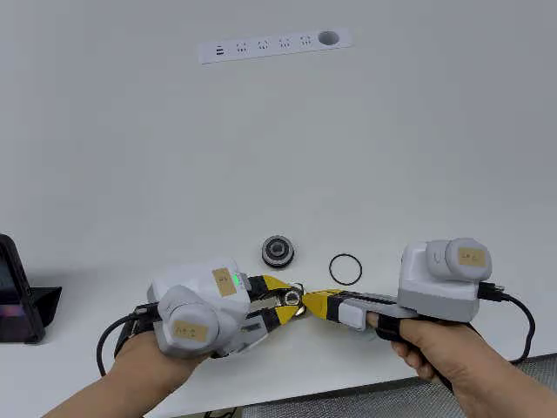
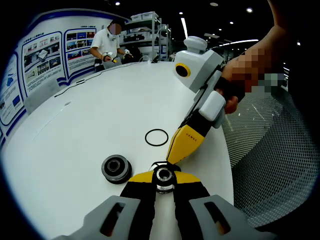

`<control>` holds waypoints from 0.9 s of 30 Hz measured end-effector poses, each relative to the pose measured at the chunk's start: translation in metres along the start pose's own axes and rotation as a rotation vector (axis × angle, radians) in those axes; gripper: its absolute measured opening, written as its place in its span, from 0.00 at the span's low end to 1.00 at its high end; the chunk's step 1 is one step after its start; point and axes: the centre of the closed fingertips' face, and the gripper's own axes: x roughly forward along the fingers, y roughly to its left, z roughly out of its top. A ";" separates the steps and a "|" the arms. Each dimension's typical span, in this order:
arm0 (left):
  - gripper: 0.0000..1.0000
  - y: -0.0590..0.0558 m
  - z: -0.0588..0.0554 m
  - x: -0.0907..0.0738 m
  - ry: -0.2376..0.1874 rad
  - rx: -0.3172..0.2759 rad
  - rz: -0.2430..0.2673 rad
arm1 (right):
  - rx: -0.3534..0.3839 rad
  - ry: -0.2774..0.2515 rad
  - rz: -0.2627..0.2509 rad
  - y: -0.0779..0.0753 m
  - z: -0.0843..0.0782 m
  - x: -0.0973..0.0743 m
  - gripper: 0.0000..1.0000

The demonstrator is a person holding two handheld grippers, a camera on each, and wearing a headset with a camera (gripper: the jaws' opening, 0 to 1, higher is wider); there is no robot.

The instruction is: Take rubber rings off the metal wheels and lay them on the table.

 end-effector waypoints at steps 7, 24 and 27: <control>0.13 0.000 0.000 0.000 0.001 0.001 0.001 | 0.032 -0.044 0.073 0.020 0.008 0.001 0.02; 0.14 0.000 0.000 0.000 0.003 0.017 0.005 | 0.030 -0.028 0.004 0.002 0.001 -0.001 0.02; 0.15 0.000 0.001 0.000 -0.008 0.014 0.000 | 0.025 -0.025 -0.005 0.000 0.001 -0.001 0.02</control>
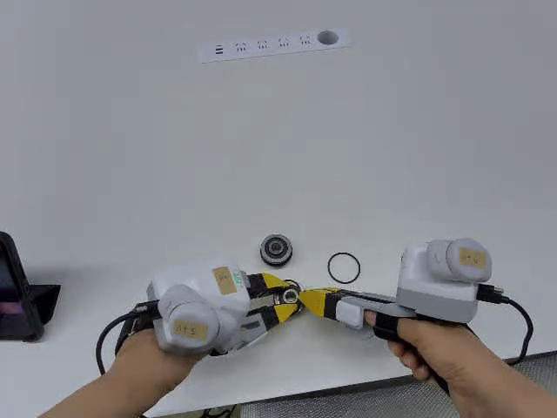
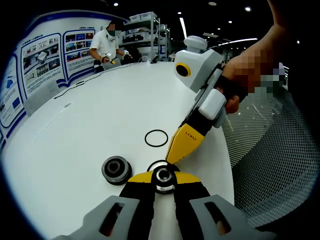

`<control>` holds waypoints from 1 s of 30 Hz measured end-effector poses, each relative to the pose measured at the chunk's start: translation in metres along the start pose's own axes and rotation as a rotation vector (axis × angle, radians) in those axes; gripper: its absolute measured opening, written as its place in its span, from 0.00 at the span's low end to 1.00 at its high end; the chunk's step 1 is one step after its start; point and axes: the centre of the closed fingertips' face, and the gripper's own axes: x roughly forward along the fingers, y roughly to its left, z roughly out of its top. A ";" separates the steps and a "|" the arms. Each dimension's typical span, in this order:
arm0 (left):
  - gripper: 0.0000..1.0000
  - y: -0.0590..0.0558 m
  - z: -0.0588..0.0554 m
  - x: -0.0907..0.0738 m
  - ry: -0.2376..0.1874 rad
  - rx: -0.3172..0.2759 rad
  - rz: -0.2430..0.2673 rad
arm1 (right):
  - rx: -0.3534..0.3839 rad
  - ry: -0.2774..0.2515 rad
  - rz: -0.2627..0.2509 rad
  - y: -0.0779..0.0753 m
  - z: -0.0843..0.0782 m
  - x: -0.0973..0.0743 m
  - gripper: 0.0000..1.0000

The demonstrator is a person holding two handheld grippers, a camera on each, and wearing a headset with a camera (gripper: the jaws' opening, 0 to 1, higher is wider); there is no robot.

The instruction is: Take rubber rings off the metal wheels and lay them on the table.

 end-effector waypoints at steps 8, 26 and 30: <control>0.21 -0.001 0.004 -0.005 -0.031 -0.002 0.002 | -0.002 0.002 -0.007 -0.002 0.000 -0.001 0.02; 0.39 0.005 -0.013 -0.019 -0.014 -0.032 0.040 | -0.003 0.002 0.016 0.008 0.000 -0.002 0.02; 0.41 0.007 -0.017 -0.023 -0.012 -0.047 0.052 | -0.005 0.001 0.030 0.014 0.000 -0.002 0.02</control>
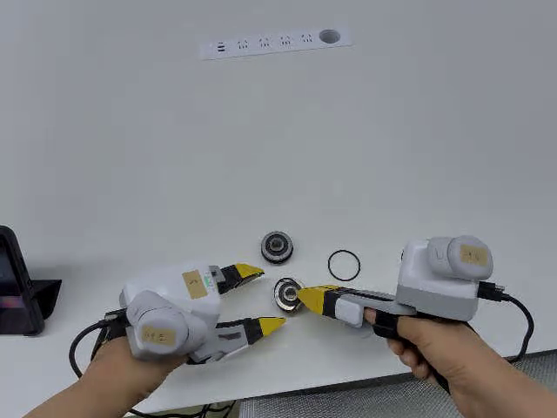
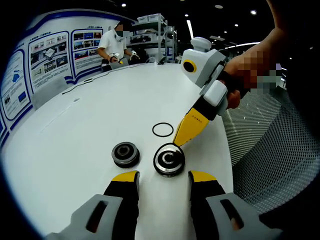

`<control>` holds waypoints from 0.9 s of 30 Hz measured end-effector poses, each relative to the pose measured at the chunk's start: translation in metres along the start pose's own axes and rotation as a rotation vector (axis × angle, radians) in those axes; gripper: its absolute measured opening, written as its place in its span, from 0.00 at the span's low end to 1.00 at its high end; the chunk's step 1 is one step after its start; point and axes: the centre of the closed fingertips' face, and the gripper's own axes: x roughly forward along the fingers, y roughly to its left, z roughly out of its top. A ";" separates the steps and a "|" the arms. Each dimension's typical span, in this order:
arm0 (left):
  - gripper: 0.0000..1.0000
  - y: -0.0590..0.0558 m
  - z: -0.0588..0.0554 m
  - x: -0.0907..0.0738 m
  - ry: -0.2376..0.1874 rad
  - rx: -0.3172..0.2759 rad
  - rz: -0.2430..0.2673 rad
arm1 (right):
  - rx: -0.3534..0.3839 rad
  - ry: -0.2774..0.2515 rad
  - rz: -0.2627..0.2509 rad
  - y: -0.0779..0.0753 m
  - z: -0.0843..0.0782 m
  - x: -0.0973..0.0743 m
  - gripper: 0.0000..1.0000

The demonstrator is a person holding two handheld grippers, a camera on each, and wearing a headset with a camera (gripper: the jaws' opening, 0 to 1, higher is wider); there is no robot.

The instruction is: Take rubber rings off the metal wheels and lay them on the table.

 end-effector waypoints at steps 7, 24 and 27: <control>0.46 0.002 -0.006 -0.004 0.004 -0.012 0.017 | 0.000 -0.014 0.020 0.009 0.003 -0.002 0.02; 0.55 0.013 -0.007 -0.011 -0.015 -0.053 0.057 | 0.049 -0.157 -0.094 -0.035 0.039 -0.039 0.02; 0.55 0.013 -0.005 -0.010 -0.021 -0.057 0.056 | 0.065 -0.168 -0.115 -0.044 0.042 -0.043 0.02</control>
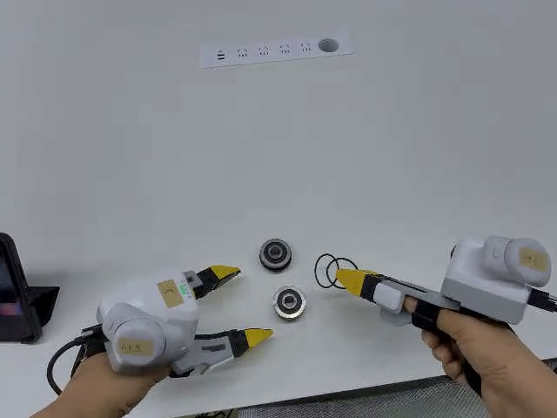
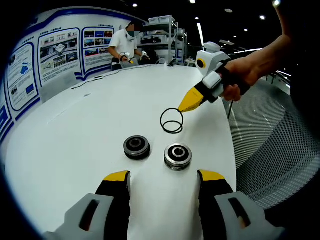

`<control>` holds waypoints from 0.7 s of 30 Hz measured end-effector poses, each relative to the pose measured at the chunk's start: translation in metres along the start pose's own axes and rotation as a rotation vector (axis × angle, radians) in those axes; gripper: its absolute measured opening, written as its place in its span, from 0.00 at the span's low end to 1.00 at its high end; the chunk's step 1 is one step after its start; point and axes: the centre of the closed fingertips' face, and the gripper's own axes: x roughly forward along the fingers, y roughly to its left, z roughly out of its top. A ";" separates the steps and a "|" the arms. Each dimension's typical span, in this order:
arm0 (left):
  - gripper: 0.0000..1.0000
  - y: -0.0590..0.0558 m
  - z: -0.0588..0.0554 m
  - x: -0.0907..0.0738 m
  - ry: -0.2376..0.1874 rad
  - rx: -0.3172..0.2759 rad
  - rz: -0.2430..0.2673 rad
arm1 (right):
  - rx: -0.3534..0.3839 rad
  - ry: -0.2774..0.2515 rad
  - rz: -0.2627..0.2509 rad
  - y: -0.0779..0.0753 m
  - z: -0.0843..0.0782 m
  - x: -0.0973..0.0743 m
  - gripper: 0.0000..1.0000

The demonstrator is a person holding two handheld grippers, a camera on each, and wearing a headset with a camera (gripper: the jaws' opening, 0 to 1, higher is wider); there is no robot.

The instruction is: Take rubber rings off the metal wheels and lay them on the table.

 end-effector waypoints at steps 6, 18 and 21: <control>0.55 0.001 0.000 0.000 0.003 -0.002 0.004 | 0.010 0.000 -0.056 -0.019 0.000 0.002 0.02; 0.53 0.002 -0.002 -0.002 0.009 -0.003 0.008 | -0.204 0.057 -0.200 -0.040 -0.005 -0.002 0.11; 0.52 0.002 0.000 -0.001 0.007 -0.003 0.007 | -0.275 0.073 -0.217 -0.040 -0.006 -0.003 0.15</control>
